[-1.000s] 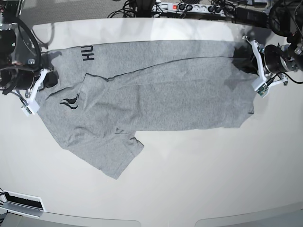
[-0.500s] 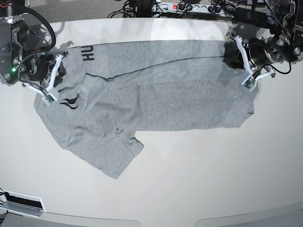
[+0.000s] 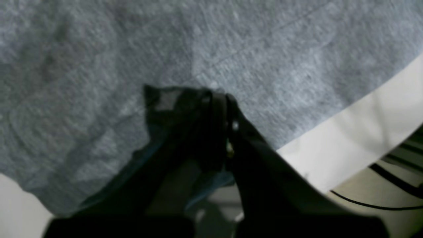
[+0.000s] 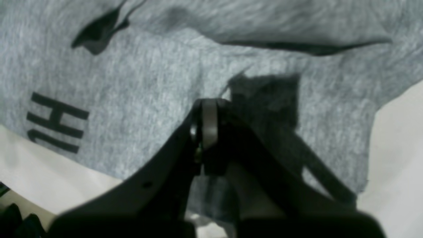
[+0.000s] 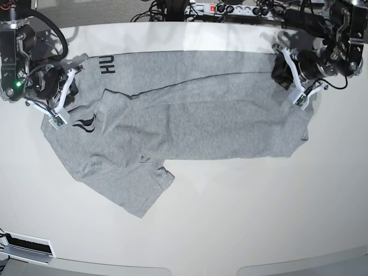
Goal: Layout the t-shirt on the table in an organized manner, then fold the t-shirt properly
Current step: 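Grasp the shirt edge with both grippers and pull it taut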
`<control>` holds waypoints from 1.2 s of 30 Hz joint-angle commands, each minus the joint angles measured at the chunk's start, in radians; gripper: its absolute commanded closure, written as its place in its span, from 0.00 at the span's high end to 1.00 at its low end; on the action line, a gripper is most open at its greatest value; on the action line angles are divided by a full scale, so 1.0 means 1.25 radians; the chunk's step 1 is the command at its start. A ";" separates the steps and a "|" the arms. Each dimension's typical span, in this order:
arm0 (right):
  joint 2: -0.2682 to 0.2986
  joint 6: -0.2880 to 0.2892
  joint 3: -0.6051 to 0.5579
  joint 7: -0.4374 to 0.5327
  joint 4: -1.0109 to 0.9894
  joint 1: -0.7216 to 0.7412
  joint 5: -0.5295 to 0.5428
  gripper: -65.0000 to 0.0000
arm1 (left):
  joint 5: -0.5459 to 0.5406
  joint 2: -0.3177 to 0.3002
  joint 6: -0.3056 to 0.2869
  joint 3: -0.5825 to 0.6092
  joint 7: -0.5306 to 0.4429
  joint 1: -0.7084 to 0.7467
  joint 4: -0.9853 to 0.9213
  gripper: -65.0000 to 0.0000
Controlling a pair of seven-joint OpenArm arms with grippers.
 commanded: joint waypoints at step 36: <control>0.053 -0.078 0.005 -0.105 0.203 -0.213 -0.001 0.00 | -0.040 -0.090 0.025 -0.009 0.161 0.168 0.199 0.00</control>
